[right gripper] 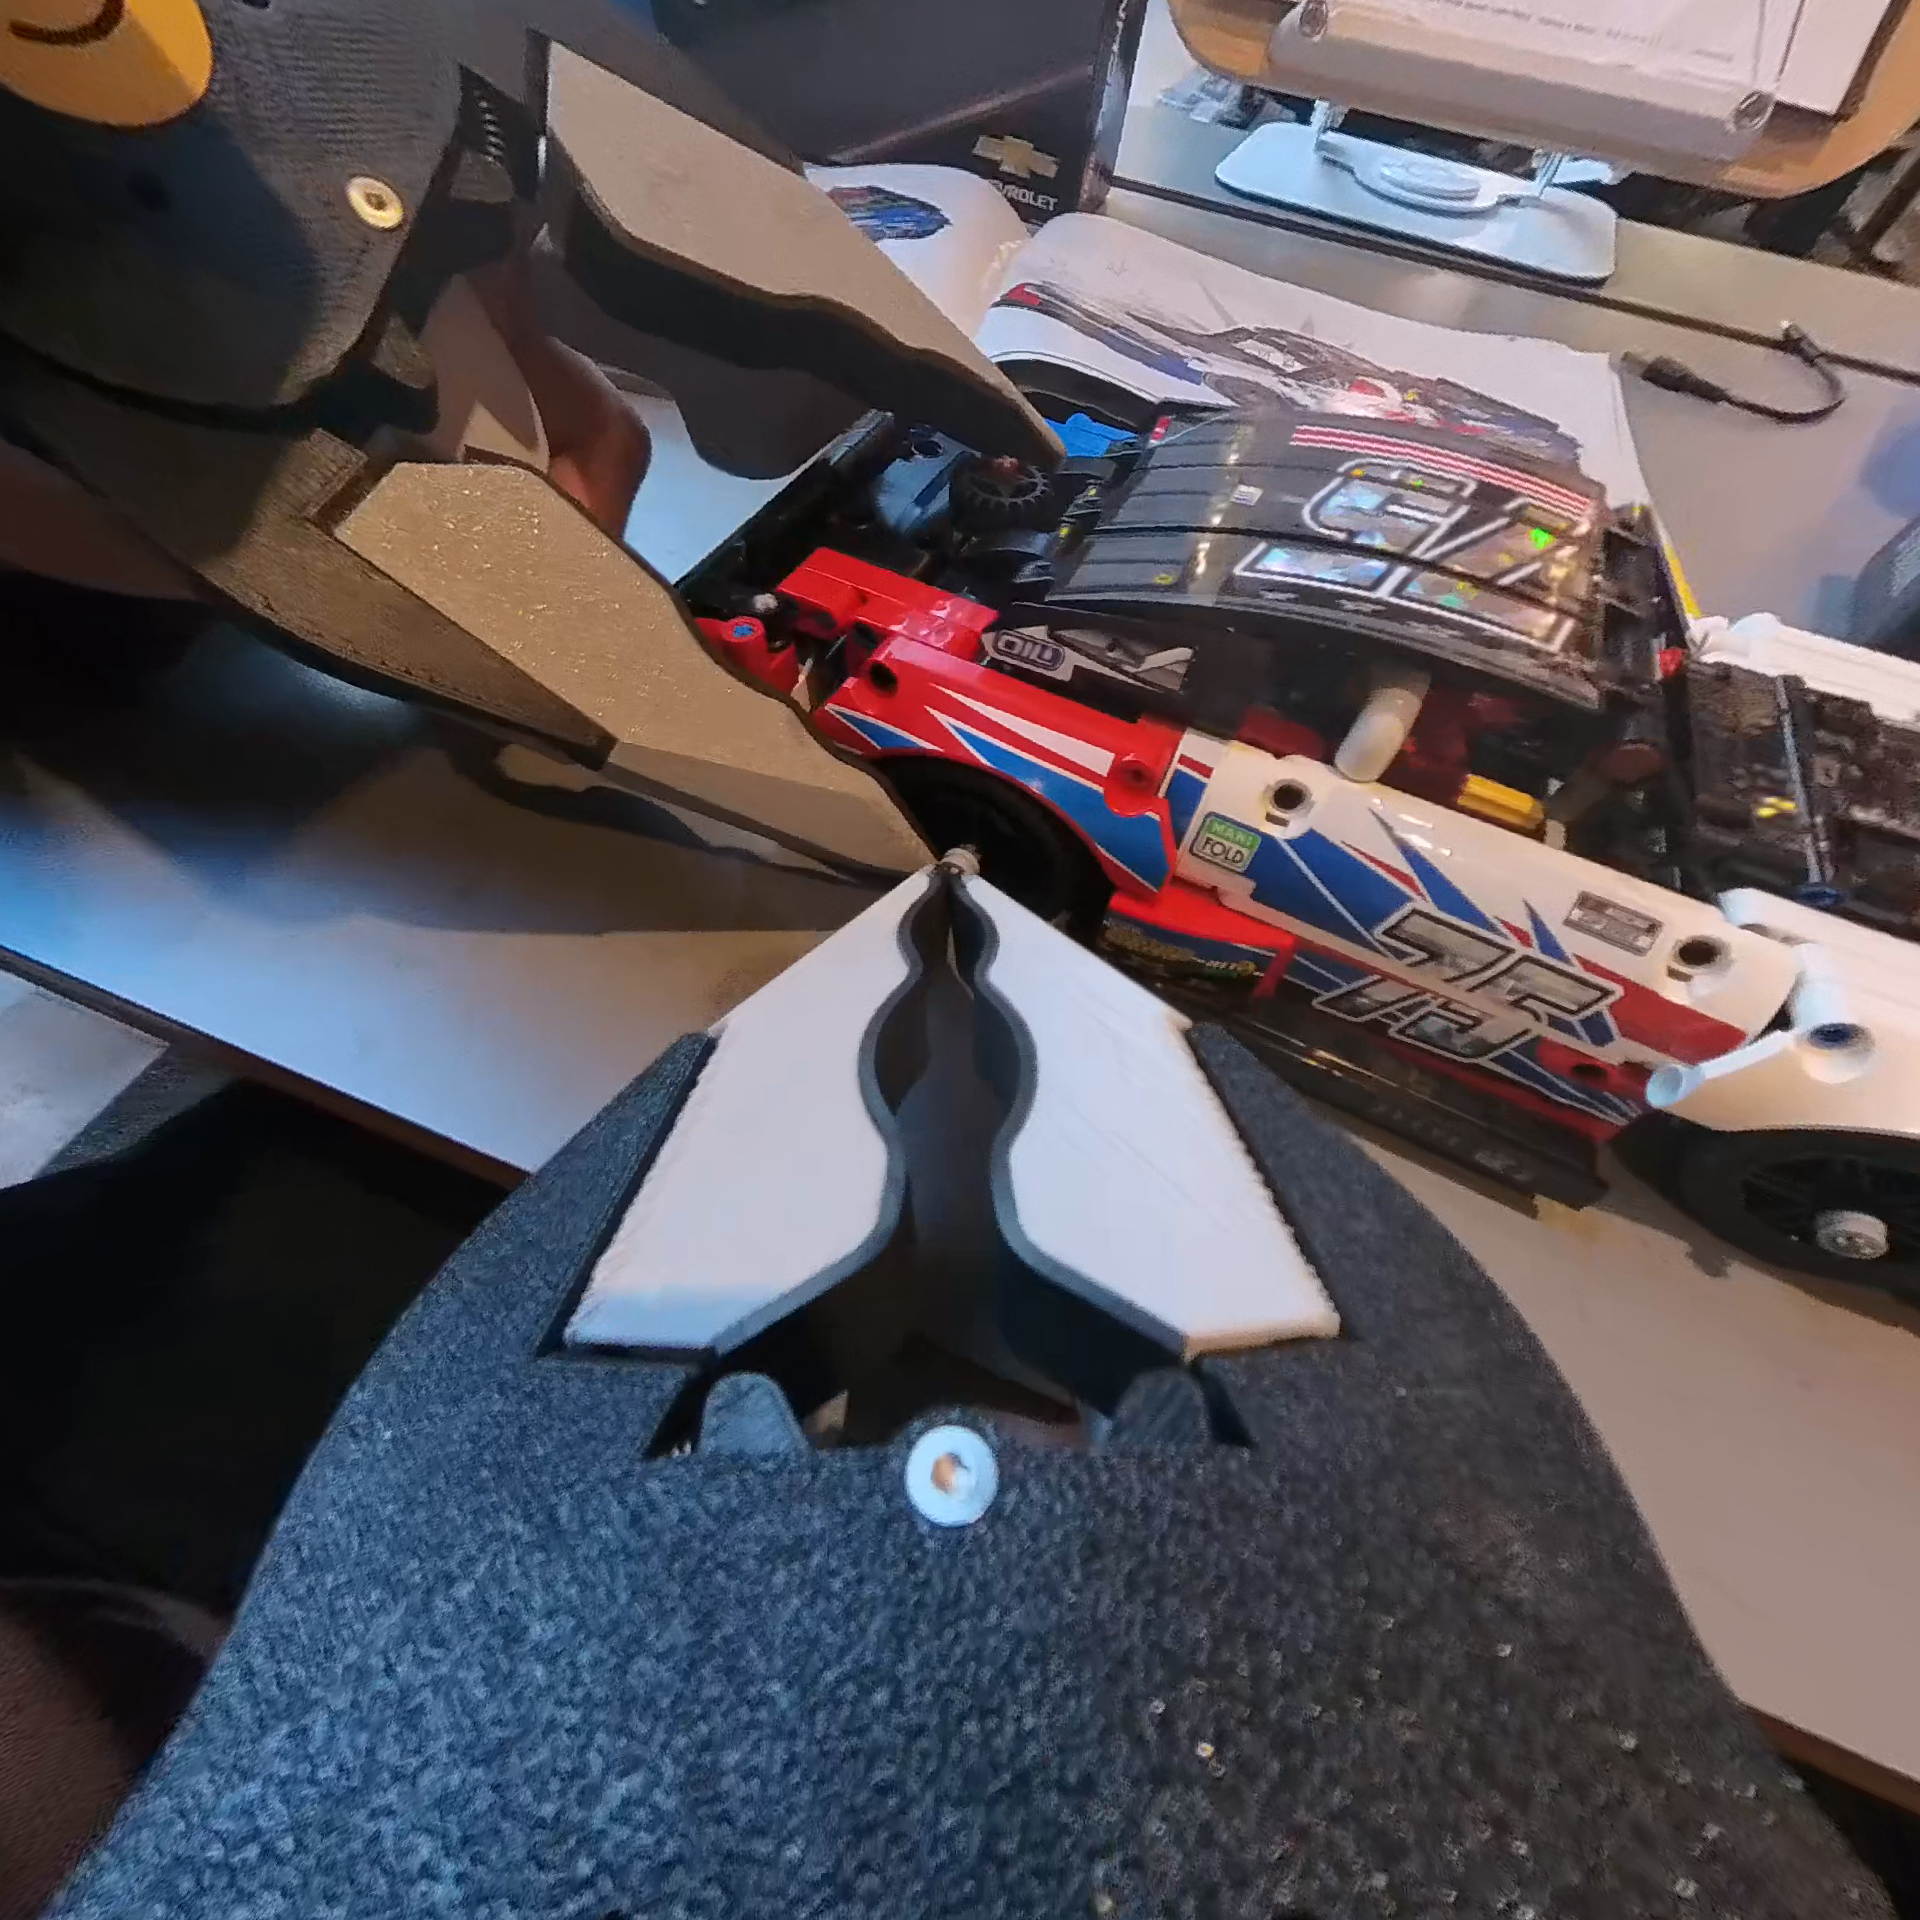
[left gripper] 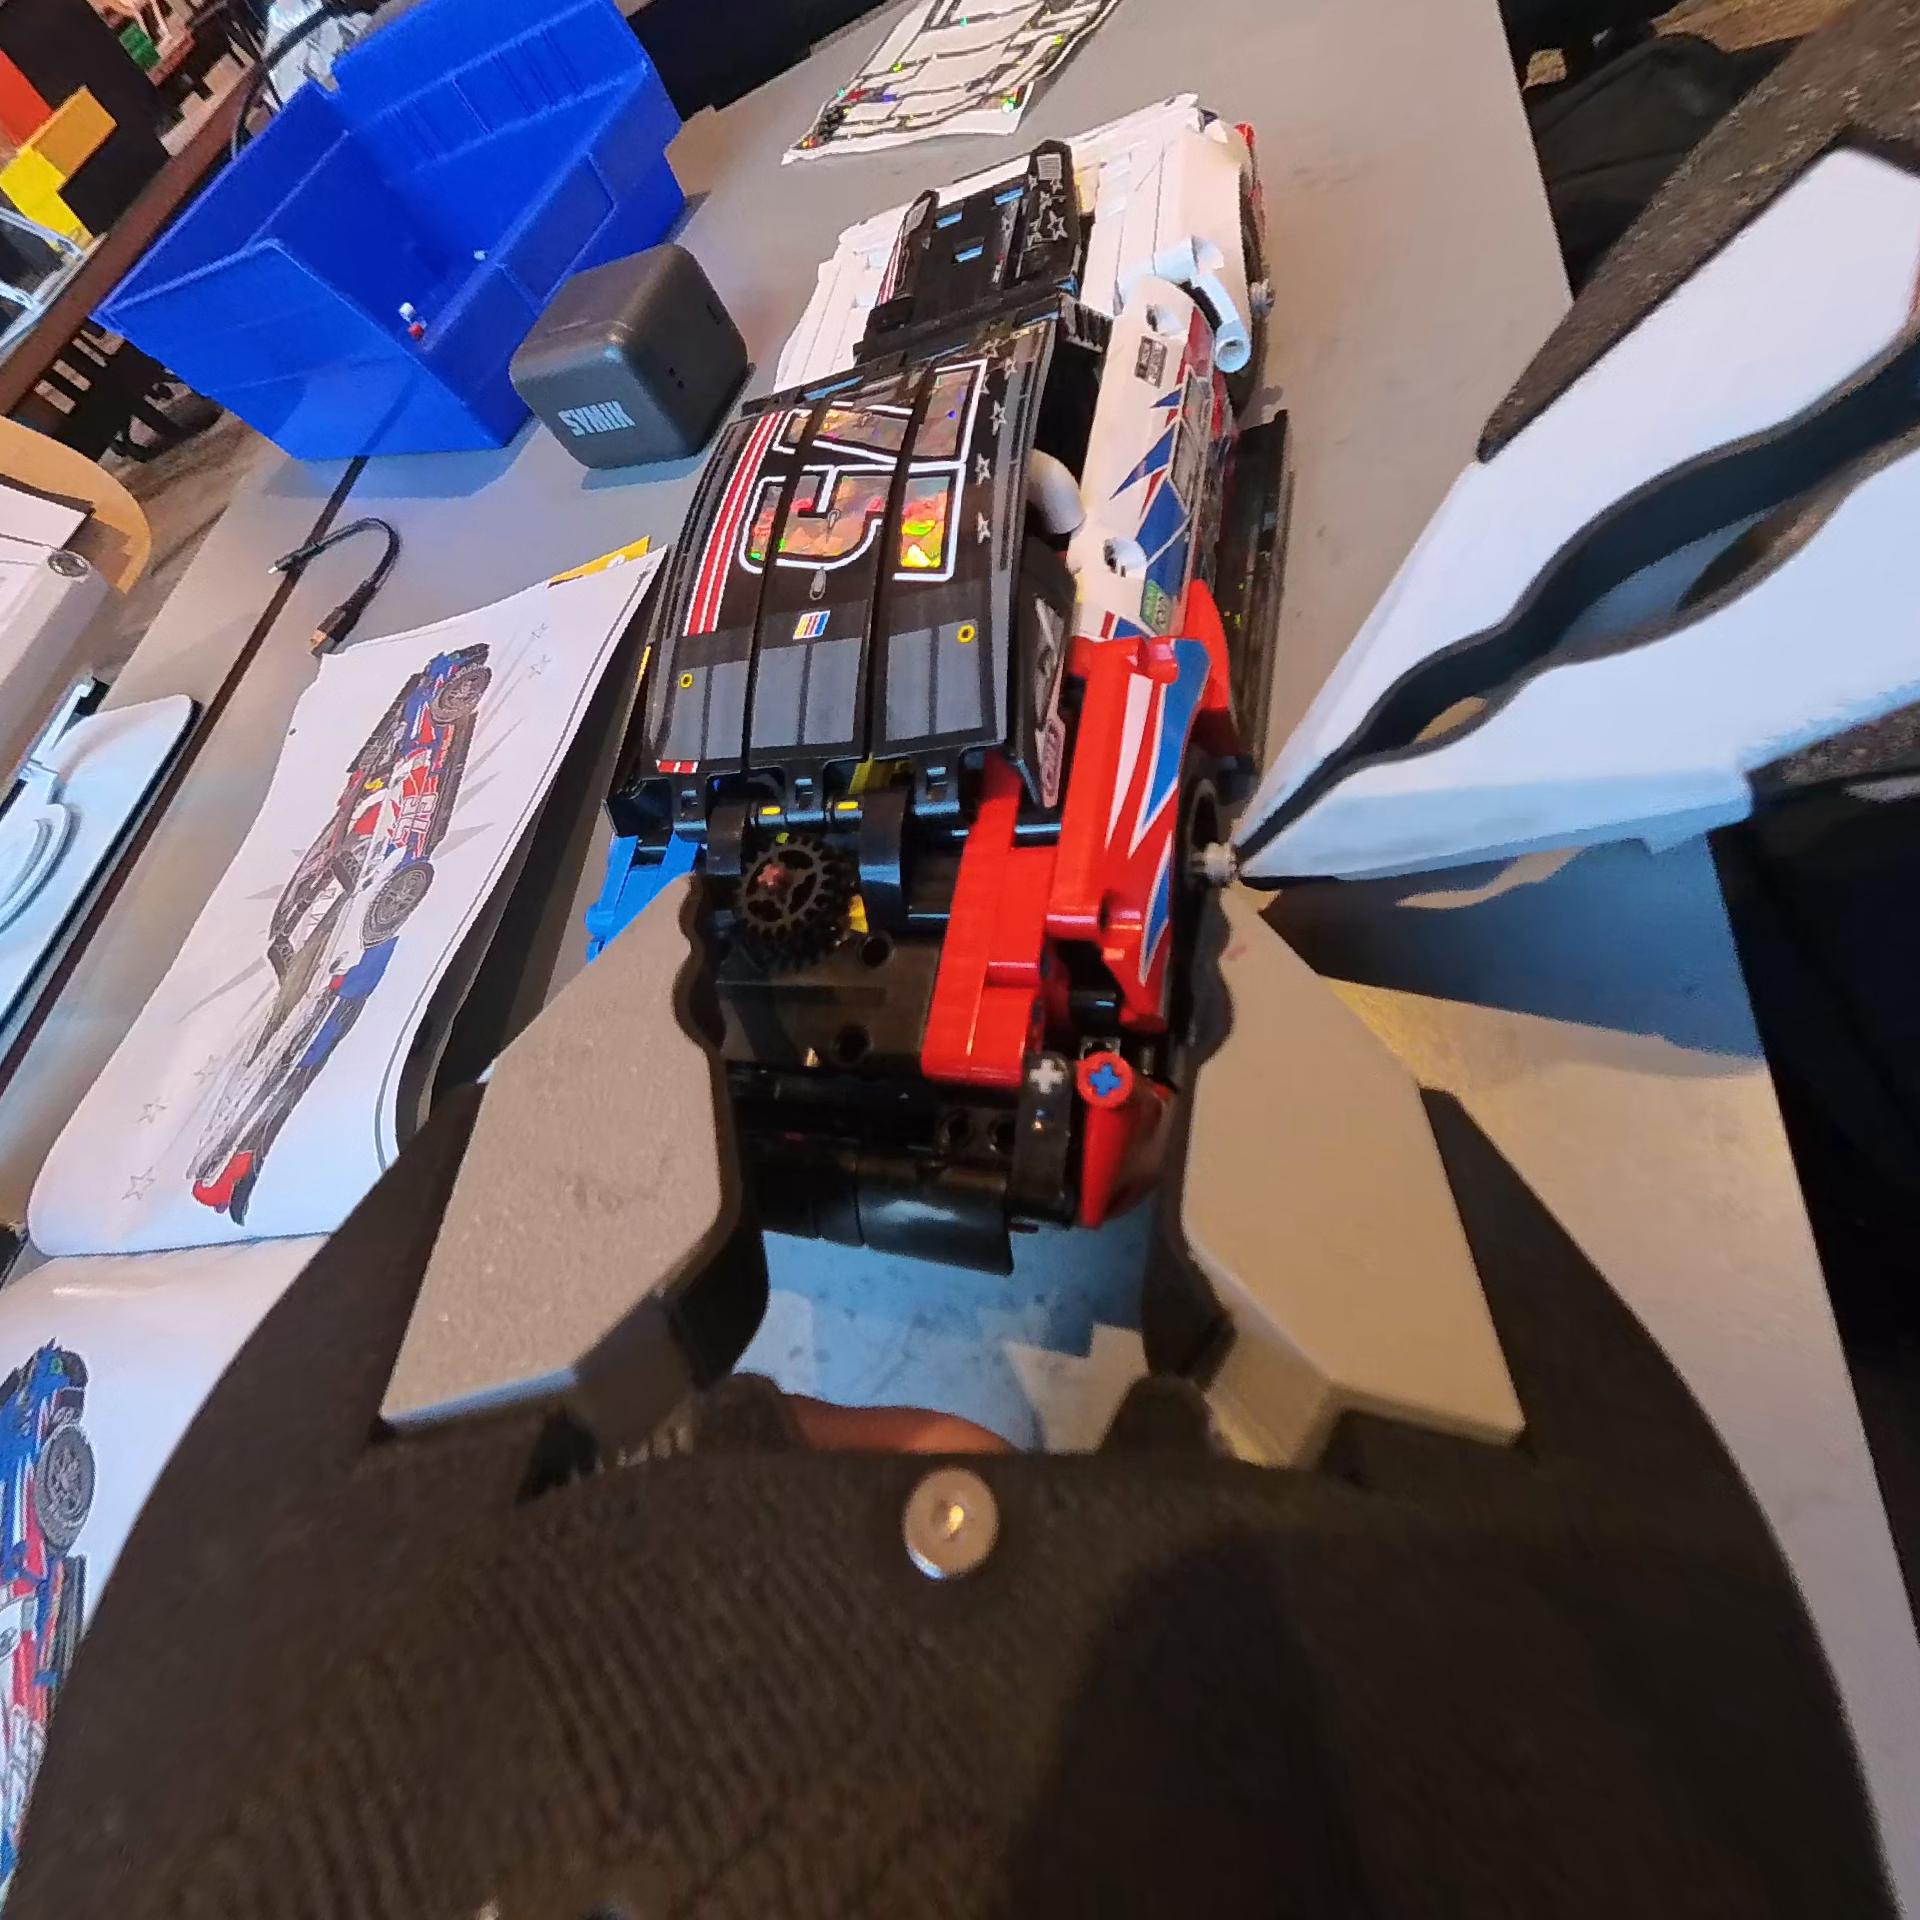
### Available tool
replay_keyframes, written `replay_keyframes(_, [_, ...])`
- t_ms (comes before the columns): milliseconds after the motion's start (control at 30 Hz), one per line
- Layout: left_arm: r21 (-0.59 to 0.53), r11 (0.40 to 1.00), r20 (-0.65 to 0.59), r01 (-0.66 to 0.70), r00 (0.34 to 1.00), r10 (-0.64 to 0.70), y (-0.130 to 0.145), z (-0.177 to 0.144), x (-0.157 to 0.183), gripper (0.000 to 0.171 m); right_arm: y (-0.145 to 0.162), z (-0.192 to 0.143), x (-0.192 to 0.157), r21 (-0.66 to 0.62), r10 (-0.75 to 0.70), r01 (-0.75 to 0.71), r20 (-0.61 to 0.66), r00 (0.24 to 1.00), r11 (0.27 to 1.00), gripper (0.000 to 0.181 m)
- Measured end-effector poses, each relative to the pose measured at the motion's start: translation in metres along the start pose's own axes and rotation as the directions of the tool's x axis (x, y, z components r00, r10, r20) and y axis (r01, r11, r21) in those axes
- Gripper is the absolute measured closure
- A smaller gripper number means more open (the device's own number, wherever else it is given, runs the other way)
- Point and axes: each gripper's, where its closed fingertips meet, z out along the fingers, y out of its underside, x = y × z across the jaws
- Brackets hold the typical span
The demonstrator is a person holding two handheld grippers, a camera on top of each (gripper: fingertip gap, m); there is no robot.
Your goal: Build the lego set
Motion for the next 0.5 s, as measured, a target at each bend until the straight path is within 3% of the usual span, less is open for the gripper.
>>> replay_keyframes(167, [-0.004,1.000,0.005,0.003,1.000,-0.003,0.0006,-0.0001,-0.0005,0.083,-0.0018,0.0010,0.0004,-0.006,-0.103,0.103,-0.069,0.992,0.995,0.181])
replay_keyframes(500, [-0.009,1.000,0.013,0.007,1.000,-0.007,0.0013,0.0005,-0.0020,0.083,-0.0019,0.0027,0.0010,-0.022,-0.139,0.138,-0.061,0.988,0.990,0.181])
